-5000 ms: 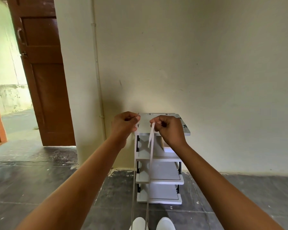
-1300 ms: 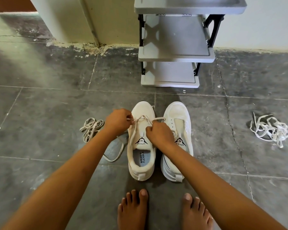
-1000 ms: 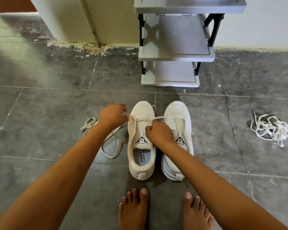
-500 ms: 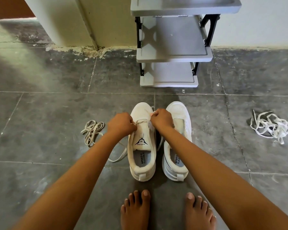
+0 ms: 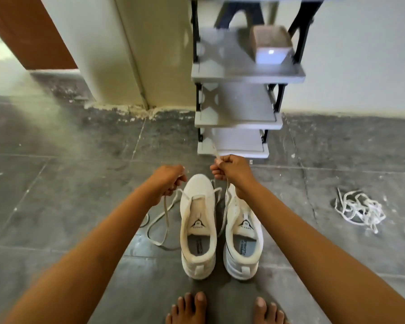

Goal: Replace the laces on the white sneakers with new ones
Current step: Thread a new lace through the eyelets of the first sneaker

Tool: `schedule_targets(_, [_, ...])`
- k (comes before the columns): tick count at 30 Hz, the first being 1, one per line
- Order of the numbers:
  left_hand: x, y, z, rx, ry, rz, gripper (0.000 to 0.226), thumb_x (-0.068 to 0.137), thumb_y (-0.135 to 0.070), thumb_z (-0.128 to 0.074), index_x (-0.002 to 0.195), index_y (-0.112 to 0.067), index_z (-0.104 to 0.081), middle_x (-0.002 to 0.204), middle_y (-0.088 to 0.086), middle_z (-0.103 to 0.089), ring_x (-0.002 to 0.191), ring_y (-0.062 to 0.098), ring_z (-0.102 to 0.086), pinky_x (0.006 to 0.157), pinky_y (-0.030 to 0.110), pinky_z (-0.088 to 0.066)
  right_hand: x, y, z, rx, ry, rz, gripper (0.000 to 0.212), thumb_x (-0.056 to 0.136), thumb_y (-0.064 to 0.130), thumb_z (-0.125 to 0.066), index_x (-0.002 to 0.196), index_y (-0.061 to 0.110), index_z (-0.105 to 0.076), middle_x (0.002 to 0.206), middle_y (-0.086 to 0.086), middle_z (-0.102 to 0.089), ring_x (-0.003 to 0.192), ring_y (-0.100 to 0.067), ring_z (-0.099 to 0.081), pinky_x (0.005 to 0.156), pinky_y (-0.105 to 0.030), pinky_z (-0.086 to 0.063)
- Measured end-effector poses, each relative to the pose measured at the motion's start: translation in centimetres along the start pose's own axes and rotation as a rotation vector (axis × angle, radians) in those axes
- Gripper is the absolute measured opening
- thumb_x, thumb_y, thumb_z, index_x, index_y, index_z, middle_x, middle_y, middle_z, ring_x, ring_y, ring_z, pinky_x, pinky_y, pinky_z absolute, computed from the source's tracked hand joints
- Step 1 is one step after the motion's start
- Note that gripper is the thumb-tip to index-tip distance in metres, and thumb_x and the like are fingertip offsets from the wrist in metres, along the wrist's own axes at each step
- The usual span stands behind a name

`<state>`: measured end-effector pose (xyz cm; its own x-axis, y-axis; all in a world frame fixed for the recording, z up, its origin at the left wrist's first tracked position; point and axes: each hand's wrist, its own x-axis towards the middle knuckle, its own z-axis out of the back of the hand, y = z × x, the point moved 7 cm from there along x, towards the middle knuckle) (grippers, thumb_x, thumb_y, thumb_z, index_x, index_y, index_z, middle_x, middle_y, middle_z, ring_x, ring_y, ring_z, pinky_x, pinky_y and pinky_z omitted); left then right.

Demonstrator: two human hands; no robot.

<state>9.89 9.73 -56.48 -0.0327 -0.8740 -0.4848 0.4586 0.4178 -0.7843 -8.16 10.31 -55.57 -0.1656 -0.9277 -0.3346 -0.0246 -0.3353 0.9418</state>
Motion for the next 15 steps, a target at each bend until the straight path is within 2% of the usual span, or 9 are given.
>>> schedule_targets(2, [-0.8,-2.7,1.3,-0.049,-0.018,-0.043,0.028,0.096,-0.017,-0.046,0.073,-0.009,-0.059,0.061,0.002,-0.045,0.048,0.01,-0.033,0.043,0.02,-0.027,-1.1,3.0,-0.2,0.074,0.022,0.042,0.015,0.096,0.005,-0.05,0.104,-0.005,-0.057,0.071,-0.008,-0.06,0.059,-0.013,-0.055,0.049,-0.013,-0.05])
schedule_targets(7, [-4.9,-12.0,5.6,-0.267,-0.097,-0.266,0.026,0.099,-0.012,-0.046,0.078,-0.008,-0.06,0.064,0.002,-0.051,0.053,0.009,-0.043,0.045,0.015,-0.041,-4.6,13.2,0.2,0.148,0.047,0.261,0.016,0.094,0.01,-0.054,0.082,0.002,-0.057,0.067,-0.009,-0.058,0.055,-0.014,-0.055,0.051,-0.016,-0.05])
schedule_targets(10, [-8.4,-17.5,8.1,-0.383,-0.133,-0.421,0.018,0.097,-0.003,-0.045,0.085,-0.005,-0.059,0.073,0.008,-0.059,0.061,0.014,-0.055,0.05,0.015,-0.051,-6.9,19.1,0.3,0.17,0.055,0.415,0.013,0.093,0.01,-0.056,0.084,0.003,-0.061,0.069,-0.007,-0.061,0.06,-0.013,-0.057,0.056,-0.015,-0.052])
schedule_targets(13, [-11.9,-21.9,10.2,-0.44,-0.233,-0.54,0.015,0.095,0.008,-0.041,0.097,-0.001,-0.053,0.076,0.013,-0.058,0.064,0.018,-0.057,0.052,0.018,-0.054,-8.8,23.5,0.6,0.19,0.052,0.491,0.008,0.092,0.007,-0.056,0.091,0.005,-0.063,0.077,-0.008,-0.065,0.066,-0.013,-0.06,0.063,-0.017,-0.053])
schedule_targets(15, [-14.2,-24.4,11.2,-0.414,-0.285,-0.618,0.014,0.094,0.006,-0.044,0.098,0.0,-0.055,0.077,0.012,-0.06,0.067,0.018,-0.059,0.058,0.021,-0.054,-10.1,26.0,0.8,0.184,0.037,0.533,0.01,0.092,0.006,-0.056,0.095,0.001,-0.064,0.083,-0.013,-0.067,0.066,-0.014,-0.06,0.062,-0.018,-0.051])
